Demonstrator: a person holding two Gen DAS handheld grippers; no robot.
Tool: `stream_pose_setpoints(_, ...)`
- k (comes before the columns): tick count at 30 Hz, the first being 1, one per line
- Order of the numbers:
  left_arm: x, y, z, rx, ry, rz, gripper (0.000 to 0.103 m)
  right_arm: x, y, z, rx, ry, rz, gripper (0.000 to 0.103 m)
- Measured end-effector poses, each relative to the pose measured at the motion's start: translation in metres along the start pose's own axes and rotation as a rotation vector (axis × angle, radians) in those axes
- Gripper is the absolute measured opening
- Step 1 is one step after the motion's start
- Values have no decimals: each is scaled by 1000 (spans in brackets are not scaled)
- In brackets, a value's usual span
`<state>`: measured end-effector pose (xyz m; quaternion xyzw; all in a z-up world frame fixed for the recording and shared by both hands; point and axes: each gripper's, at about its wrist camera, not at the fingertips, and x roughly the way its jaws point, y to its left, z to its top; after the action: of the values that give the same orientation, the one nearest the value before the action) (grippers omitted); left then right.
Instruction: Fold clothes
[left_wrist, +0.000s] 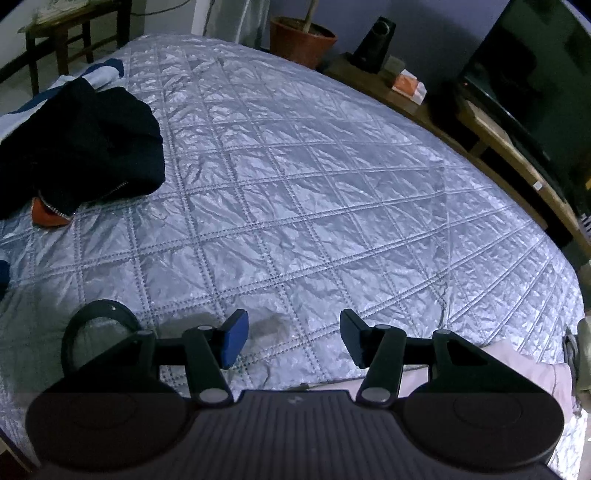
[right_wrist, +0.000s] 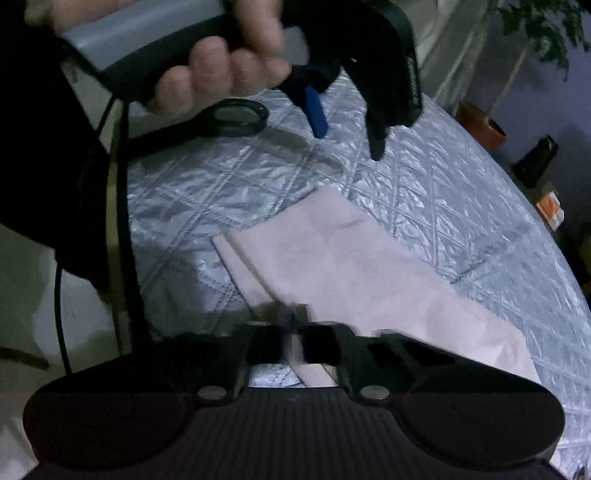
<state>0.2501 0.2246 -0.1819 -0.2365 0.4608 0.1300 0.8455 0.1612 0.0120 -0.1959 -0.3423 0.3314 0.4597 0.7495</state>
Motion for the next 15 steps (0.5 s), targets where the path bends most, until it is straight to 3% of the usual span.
stream_pose_setpoints(4,1,-4,-2,10,5,-5,51,-5,-5,3,84,-31,20,0)
stream_pose_setpoints(6,1,-5,-3,12,7,-9,51,-3,2,6,53,-37,21,1)
stream_pose_setpoints(10,2,-8,-6,20,13,-12,52,-7,0,1,85,8,153,9)
stream_pose_setpoints(12,3,-10,-8,28,19,-17,52,-18,-11,-7,168,-8,178,21)
stream_pose_setpoints(13,3,-11,-10,32,23,-19,52,-29,-27,-14,273,-40,185,25)
stream_pose_setpoints(15,4,-15,-13,44,31,-32,52,-52,-64,-35,497,-99,156,45)
